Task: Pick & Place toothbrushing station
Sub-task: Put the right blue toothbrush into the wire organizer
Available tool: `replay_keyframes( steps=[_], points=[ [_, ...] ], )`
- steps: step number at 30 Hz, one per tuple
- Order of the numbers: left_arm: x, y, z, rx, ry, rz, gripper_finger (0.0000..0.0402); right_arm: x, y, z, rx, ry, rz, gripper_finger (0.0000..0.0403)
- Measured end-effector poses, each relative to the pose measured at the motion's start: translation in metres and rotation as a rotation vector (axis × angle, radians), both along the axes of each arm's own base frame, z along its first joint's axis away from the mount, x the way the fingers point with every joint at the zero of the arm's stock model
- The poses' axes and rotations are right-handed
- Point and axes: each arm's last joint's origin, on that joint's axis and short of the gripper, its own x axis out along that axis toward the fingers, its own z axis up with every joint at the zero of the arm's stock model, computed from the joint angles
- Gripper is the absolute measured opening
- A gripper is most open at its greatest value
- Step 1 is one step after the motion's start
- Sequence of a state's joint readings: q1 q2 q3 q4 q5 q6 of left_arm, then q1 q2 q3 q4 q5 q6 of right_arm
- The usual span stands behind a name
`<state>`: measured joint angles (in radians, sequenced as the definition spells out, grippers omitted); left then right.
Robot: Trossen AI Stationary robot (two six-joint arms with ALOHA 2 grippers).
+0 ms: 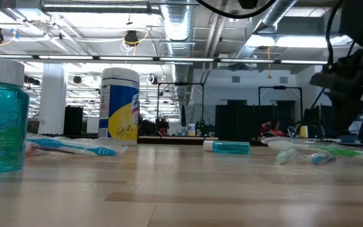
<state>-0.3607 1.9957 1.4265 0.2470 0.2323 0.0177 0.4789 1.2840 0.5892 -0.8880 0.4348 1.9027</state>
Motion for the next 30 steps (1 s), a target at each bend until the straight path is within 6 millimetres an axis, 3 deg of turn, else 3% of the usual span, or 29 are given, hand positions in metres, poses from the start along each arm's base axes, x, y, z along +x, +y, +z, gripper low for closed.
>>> replay_keyframes(
  steps=[12, 21, 30],
  points=[
    [0.000, 0.000, 0.000, 0.001, -0.001, -0.001, 0.0159, 0.027, -0.003, -0.023, 0.027, 0.011, 0.047, 0.0228],
    [0.000, 0.000, 0.000, 0.002, -0.002, -0.001, 0.0159, 0.033, -0.006, -0.032, 0.033, 0.049, 0.000, 0.0224],
    [0.000, 0.000, 0.000, 0.002, -0.002, -0.001, 0.0159, 0.038, -0.009, -0.029, 0.041, 0.047, -0.030, 0.0161]
  ],
)
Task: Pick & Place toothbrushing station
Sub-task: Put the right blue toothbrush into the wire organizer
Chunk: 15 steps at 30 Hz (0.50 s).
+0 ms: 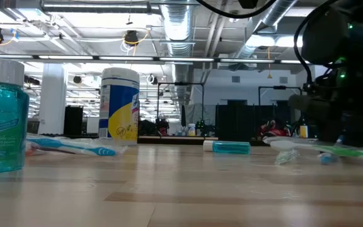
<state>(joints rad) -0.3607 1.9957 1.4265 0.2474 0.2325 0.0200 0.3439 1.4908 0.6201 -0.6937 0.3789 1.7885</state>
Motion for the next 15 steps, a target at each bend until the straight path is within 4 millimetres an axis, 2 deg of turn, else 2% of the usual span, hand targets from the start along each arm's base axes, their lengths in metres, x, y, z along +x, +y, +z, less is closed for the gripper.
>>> replay_keyframes(
  steps=[7, 15],
  points=[
    [0.0000, 0.0000, 0.0000, -0.001, 0.000, 0.001, 0.0159, 0.0022, -0.0001, -0.0003, -0.019, -0.026, -0.001, 0.0079],
    [0.0000, 0.0000, 0.0000, -0.001, 0.001, 0.001, 0.0159, 0.0052, -0.0014, 0.0001, -0.066, -0.050, 0.031, 0.0006]
  ],
)
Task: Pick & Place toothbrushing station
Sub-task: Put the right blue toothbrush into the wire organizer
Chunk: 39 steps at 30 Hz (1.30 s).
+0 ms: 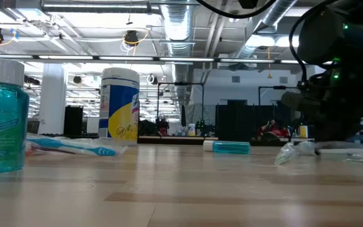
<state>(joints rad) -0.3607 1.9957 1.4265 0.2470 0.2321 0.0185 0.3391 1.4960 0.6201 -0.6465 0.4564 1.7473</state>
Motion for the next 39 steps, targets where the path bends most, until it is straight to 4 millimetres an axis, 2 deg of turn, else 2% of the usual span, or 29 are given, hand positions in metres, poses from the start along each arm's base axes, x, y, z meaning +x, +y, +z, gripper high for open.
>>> replay_keyframes(
  steps=[11, 17, 39],
  points=[
    [0.000, 0.000, 0.000, 0.001, 0.004, 0.000, 0.0159, 0.007, -0.014, 0.001, -0.054, 0.007, 0.044, 0.0002],
    [0.000, 0.000, 0.000, 0.002, 0.006, 0.000, 0.0159, 0.007, -0.016, 0.004, -0.093, 0.004, 0.065, 0.0000],
    [-0.001, 0.000, -0.001, 0.005, 0.015, -0.001, 0.0159, -0.003, -0.021, 0.053, -0.402, -0.213, 0.133, 0.0000]
  ],
)
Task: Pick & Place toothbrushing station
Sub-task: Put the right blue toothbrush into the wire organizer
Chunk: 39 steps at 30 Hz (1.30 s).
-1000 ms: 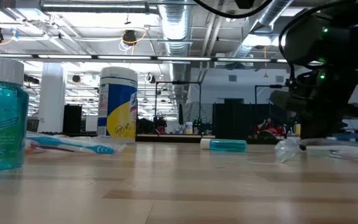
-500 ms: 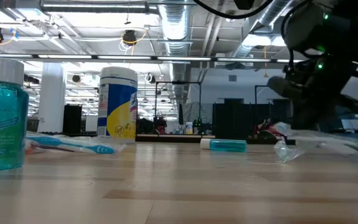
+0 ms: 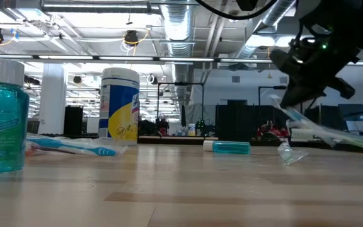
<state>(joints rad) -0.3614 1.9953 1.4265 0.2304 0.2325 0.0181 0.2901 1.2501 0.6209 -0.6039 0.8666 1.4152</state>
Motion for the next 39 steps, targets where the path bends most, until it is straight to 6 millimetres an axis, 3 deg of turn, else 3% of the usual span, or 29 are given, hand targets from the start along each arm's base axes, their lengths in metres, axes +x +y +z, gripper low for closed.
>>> replay_keyframes(
  steps=[20, 25, 39],
  points=[
    [0.000, 0.000, -0.001, 0.003, 0.008, 0.000, 0.0159, -0.010, -0.003, 0.057, -0.352, -0.144, 0.095, 0.0000],
    [0.000, 0.000, -0.001, 0.005, 0.013, 0.000, 0.0159, -0.013, 0.012, 0.067, -0.409, -0.183, 0.163, 0.0000],
    [0.000, 0.000, -0.001, 0.005, 0.013, 0.000, 0.0159, -0.049, 0.064, 0.079, -0.489, -0.297, 0.368, 0.0000]
  ],
)
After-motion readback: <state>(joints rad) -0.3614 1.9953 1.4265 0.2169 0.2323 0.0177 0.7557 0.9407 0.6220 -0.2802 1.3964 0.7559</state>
